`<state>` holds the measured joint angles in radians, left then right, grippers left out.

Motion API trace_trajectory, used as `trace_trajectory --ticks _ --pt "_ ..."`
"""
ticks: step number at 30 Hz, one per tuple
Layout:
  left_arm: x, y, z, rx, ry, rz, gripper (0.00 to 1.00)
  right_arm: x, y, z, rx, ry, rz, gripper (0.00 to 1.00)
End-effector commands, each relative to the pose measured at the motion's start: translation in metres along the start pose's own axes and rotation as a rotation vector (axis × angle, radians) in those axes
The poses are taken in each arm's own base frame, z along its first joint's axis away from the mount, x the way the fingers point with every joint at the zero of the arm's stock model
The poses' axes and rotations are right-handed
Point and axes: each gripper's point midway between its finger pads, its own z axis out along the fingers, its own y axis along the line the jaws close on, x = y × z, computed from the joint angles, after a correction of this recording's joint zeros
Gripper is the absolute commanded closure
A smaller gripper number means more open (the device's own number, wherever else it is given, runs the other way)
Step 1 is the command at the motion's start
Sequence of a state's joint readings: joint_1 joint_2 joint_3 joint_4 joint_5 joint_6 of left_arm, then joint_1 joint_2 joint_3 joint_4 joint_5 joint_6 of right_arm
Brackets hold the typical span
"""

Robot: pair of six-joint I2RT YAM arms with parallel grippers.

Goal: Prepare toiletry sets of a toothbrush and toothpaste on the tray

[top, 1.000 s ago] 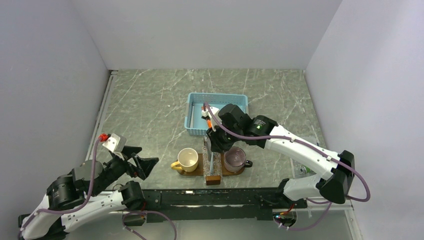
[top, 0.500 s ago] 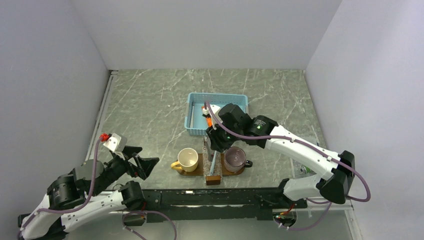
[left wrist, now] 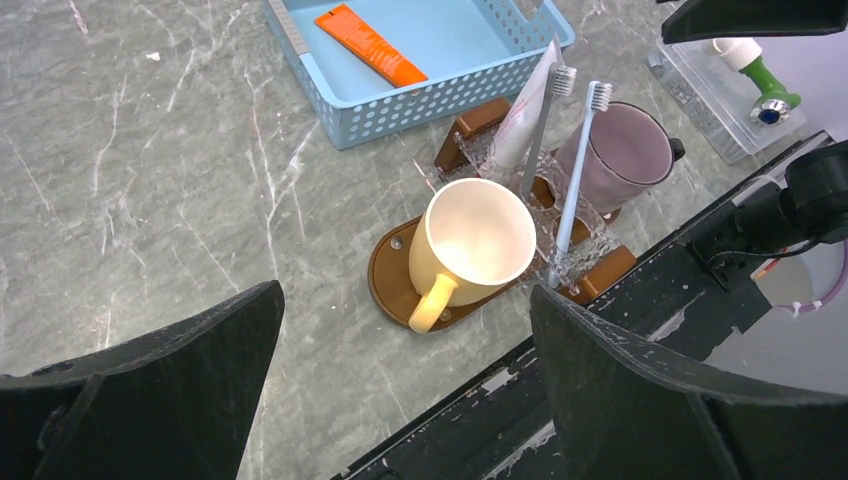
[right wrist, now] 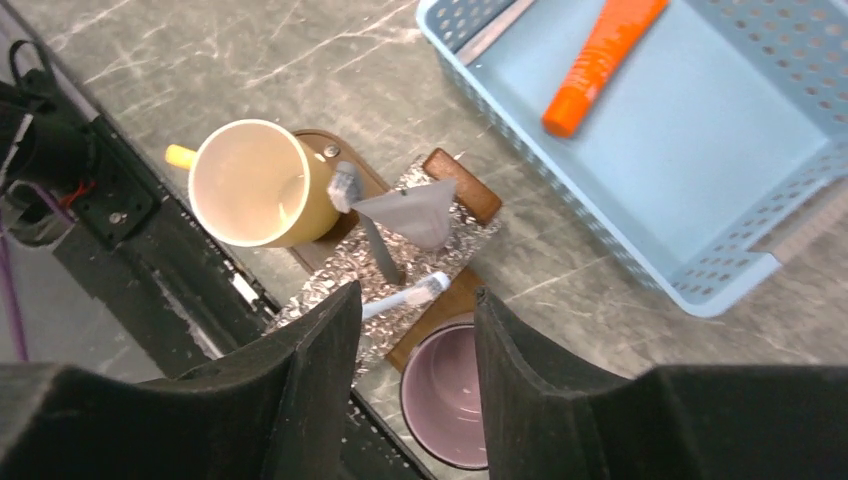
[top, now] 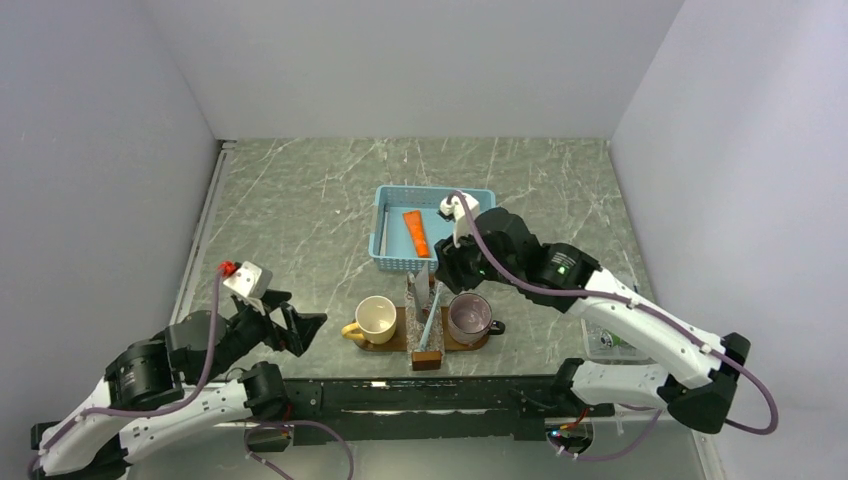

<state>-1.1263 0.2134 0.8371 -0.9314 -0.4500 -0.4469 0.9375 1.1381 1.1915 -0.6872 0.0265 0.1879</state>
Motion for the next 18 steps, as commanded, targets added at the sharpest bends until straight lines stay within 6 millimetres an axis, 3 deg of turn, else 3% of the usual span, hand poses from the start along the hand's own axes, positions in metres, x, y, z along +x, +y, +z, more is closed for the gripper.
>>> trace_trajectory --ticks 1,6,11,18 --pt "-0.013 -0.007 0.009 -0.005 -0.024 0.018 0.01 -0.015 -0.021 -0.012 0.112 -0.132 0.059 0.50" --pt "-0.019 -0.010 0.019 -0.035 -0.011 0.033 0.01 -0.010 -0.037 -0.022 0.200 -0.167 0.095 0.39" --pt "-0.031 -0.011 0.029 -0.090 -0.007 0.052 0.01 -0.006 -0.062 -0.032 0.309 -0.231 0.147 0.19" --pt "-0.049 -0.007 0.038 -0.180 0.000 0.093 0.01 -0.005 -0.107 -0.035 0.394 -0.255 0.264 0.16"
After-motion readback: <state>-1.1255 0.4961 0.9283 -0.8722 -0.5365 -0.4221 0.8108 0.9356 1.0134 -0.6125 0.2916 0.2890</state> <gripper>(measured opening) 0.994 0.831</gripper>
